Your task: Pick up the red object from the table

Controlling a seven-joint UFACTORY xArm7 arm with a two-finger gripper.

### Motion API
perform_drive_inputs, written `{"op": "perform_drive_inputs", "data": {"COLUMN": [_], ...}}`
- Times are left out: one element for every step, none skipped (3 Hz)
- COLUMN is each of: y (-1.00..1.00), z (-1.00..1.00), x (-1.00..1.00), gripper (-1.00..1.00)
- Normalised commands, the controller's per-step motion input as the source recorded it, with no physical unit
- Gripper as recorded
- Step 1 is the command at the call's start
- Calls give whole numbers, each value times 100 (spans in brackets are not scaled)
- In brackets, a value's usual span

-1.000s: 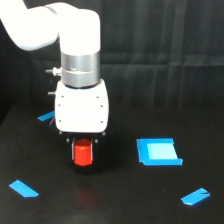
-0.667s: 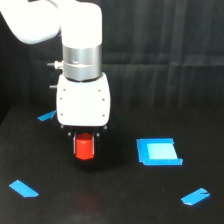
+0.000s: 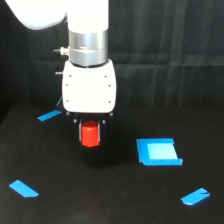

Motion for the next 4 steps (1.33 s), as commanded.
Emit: {"op": "perform_drive_inputs", "data": {"y": [14, 1, -3, 7], "z": [91, 85, 69, 37], "x": [11, 17, 0, 9], "gripper": [-100, -95, -99, -93]}}
